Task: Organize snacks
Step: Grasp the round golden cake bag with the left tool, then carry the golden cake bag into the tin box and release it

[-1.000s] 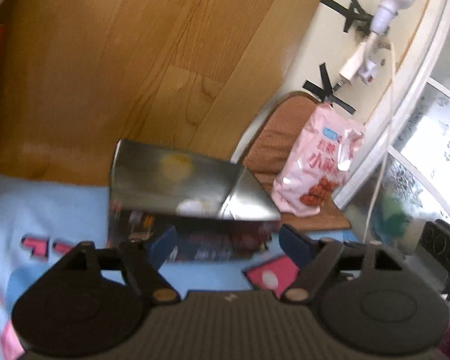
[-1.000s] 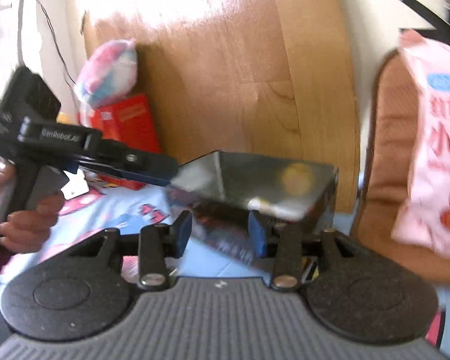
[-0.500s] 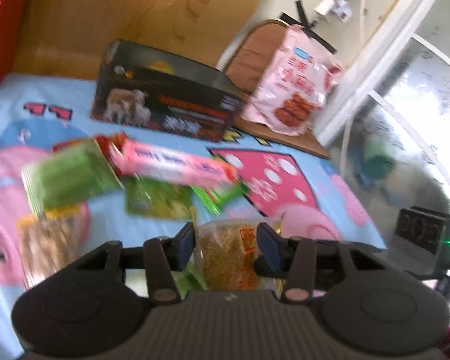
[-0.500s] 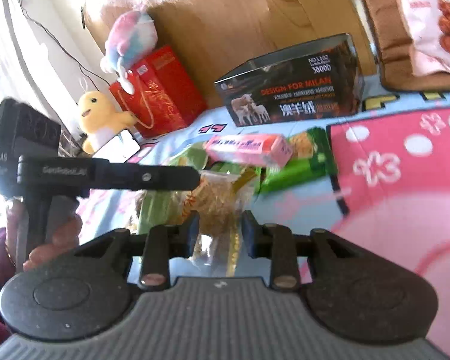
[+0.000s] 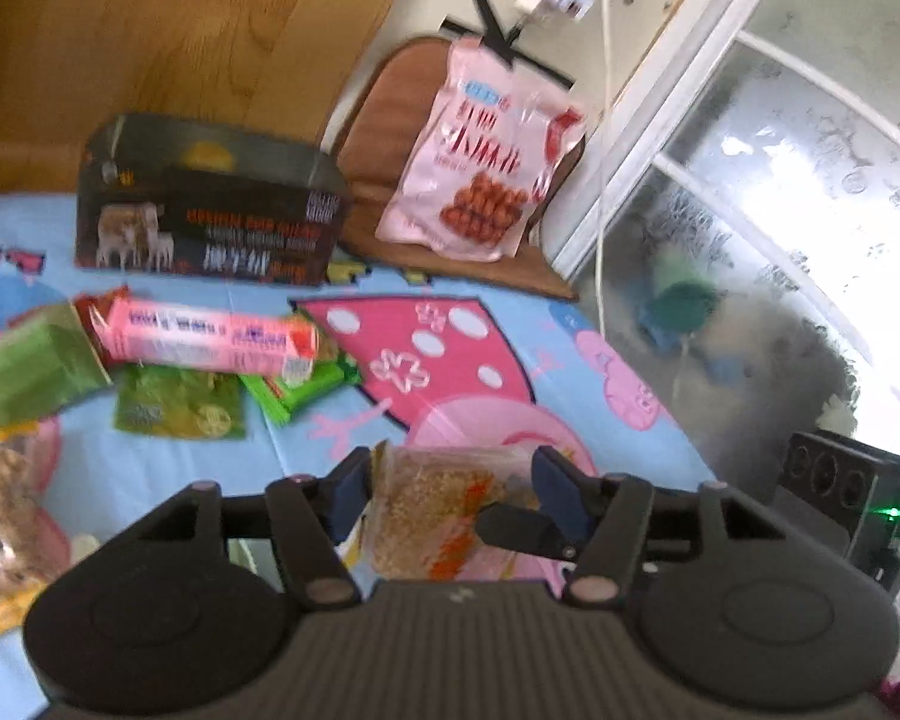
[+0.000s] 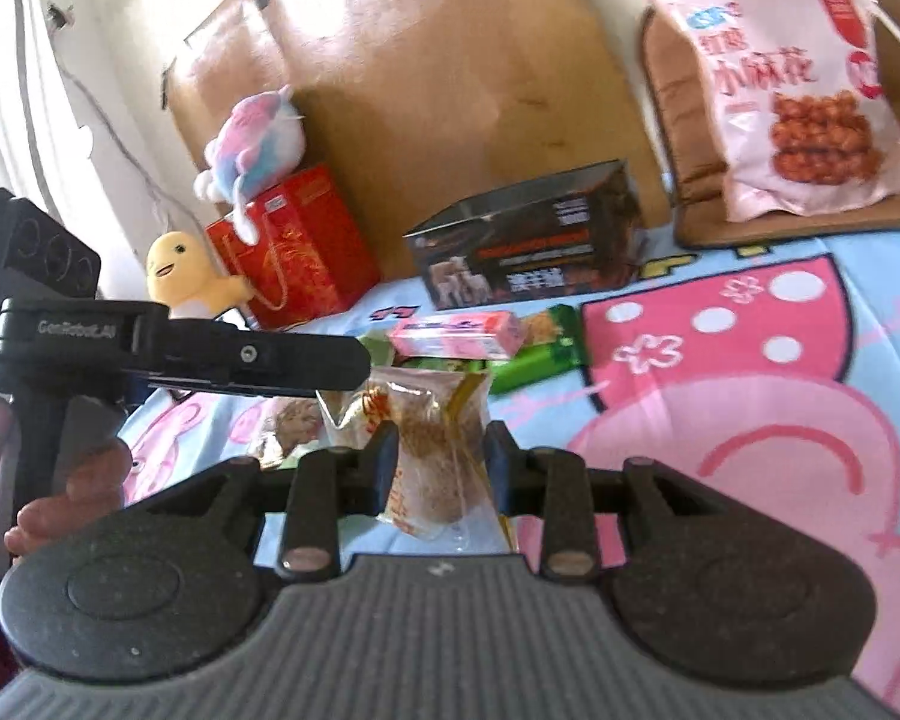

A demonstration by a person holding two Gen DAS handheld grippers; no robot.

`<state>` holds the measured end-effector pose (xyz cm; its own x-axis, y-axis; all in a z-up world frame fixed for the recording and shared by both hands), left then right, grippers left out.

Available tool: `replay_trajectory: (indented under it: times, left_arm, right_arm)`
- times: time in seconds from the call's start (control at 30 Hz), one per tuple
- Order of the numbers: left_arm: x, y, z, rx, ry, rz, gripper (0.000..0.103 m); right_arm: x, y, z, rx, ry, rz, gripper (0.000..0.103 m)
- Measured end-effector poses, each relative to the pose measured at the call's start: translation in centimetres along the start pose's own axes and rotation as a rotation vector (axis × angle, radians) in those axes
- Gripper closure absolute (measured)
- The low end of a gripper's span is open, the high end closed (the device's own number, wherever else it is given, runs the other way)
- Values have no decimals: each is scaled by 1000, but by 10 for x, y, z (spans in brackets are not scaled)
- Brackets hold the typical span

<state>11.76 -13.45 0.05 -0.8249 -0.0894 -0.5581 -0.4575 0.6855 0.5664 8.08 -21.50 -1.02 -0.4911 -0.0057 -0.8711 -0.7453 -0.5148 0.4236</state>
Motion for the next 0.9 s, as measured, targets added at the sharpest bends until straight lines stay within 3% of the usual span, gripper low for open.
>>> replay_trajectory:
  times: [0.17,0.23,0.33,0.4,0.53,0.7,0.9]
  left_arm:
    - [10,-30,32,-72,60,51,42]
    - [13,-36,39,-78,70,61,42]
    - [12,-43,34,-87,38,77,47]
    - [12,-48,32,-84,48,93,53]
    - [0,-30,20,-91,20,73,58]
    - [-61,-8,13,-57,-3,-22,58]
    - [-166,-17,35,-121,28,-170,53]
  right_arm:
    - [20,-5,-21,66,-28,49,60]
    - [27,-8,-23,74,-10,66,45]
    - [34,-16,-20,69,60,84,39]
    - [35,-21,-17,74,118,83,39]
    - [29,-28,-9,92,199,79,51]
    - [-12,-27,-7,50,225,-14,51]
    - [-96,-80,-17,67,341,-113,51]
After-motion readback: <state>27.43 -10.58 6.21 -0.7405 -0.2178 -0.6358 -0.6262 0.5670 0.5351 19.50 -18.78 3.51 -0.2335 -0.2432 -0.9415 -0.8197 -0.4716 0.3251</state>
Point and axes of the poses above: each gripper's, at about its wrist camera, not at the fingertips, and y roughly against the way its jaws point, z to its left, x to its underside, the point moved 10 cm from there along -y, roughly the way its jaws point, and after that the axes turned 13 degrees about y, right-handed, at the moved point
